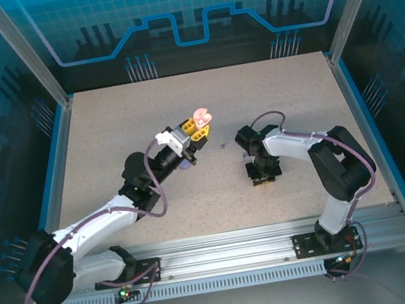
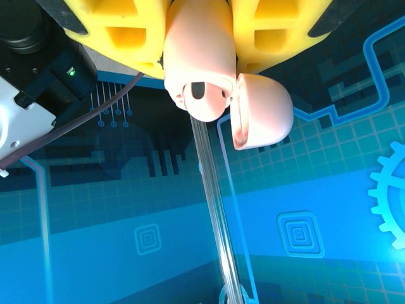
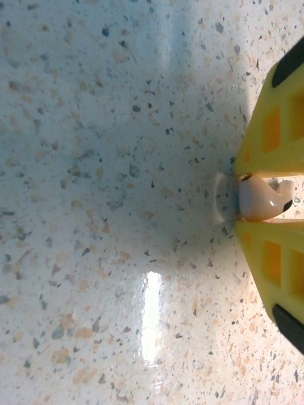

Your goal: Insert wireless bluetooth earbuds into charging case

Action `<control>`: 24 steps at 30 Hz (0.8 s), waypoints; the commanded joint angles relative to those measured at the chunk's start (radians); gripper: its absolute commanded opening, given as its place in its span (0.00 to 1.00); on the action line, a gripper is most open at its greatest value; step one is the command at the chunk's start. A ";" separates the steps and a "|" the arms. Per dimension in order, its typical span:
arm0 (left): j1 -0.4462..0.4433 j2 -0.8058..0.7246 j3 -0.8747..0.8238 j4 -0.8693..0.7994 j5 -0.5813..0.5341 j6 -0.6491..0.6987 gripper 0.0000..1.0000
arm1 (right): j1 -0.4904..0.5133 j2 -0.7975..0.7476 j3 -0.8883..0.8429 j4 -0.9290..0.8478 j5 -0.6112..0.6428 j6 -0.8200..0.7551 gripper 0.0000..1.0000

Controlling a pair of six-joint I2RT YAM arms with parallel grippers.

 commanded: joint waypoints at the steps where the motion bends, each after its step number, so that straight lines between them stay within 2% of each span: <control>1: 0.003 0.005 0.019 0.010 0.022 -0.024 0.00 | -0.024 0.029 -0.004 0.022 0.045 -0.007 0.17; 5: 0.004 0.004 0.022 0.006 0.024 -0.027 0.00 | -0.024 0.002 -0.017 0.023 0.036 -0.015 0.11; 11: 0.001 0.005 0.027 -0.006 0.026 -0.029 0.00 | -0.024 -0.087 -0.037 0.060 -0.005 -0.030 0.07; 24: 0.000 0.002 0.030 -0.012 0.027 -0.015 0.00 | -0.049 -0.357 -0.033 0.242 -0.181 -0.017 0.09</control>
